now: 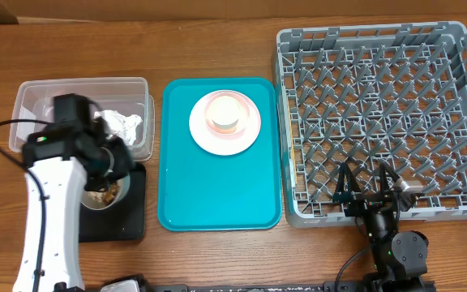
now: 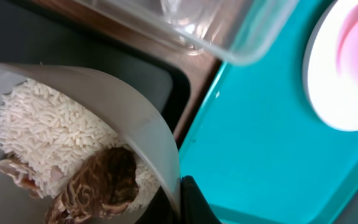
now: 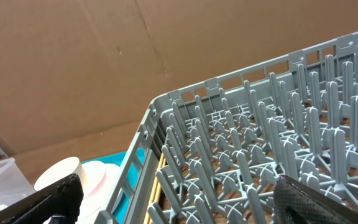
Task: Sort waste into correct bins and load items into the dishwasher
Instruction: 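Lift the bowl over the black tray and tip out the food, then place the emptied white bowl back on the teal tray, then grasp the white cup from the pink plate with the left gripper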
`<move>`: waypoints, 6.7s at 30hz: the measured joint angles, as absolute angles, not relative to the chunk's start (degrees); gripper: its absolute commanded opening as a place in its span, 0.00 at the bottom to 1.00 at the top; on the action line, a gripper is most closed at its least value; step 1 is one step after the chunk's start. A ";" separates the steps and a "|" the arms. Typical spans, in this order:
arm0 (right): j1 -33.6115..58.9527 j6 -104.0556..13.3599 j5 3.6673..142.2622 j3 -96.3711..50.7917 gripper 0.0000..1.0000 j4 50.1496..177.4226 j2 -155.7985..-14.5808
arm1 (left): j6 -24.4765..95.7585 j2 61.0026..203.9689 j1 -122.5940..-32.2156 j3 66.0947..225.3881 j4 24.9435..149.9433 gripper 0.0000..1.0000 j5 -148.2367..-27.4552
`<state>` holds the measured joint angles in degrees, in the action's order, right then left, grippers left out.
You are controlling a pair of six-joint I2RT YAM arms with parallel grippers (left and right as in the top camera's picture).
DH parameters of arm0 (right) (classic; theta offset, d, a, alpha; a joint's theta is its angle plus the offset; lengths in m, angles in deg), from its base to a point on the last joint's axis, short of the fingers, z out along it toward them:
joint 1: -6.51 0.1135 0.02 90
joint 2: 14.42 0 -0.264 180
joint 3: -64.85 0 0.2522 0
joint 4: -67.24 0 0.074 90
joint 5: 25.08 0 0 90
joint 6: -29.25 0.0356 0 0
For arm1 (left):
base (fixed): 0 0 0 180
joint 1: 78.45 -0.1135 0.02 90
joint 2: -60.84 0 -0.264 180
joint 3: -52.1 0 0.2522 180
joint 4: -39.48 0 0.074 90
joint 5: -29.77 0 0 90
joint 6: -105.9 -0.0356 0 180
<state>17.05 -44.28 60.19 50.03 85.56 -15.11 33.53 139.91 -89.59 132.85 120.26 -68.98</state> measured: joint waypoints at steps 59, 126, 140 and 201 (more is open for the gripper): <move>17.05 -44.32 60.19 50.03 1.00 85.51 -15.11 | 17.34 139.91 -131.01 110.44 92.28 0.04 -140.83; 17.05 -44.34 60.17 50.03 1.00 85.51 -15.11 | 18.54 139.10 -108.89 111.01 107.23 0.04 -135.25; 17.05 -44.32 60.21 50.03 1.00 85.54 -15.11 | 43.72 138.20 -67.32 112.39 86.78 0.04 -99.80; 17.07 -44.32 60.19 50.03 1.00 85.54 -15.11 | 54.97 155.47 -51.93 129.20 74.82 0.45 -47.96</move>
<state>17.07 -44.32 60.19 50.03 85.54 -15.11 54.97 155.47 -51.93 129.20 74.82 -47.96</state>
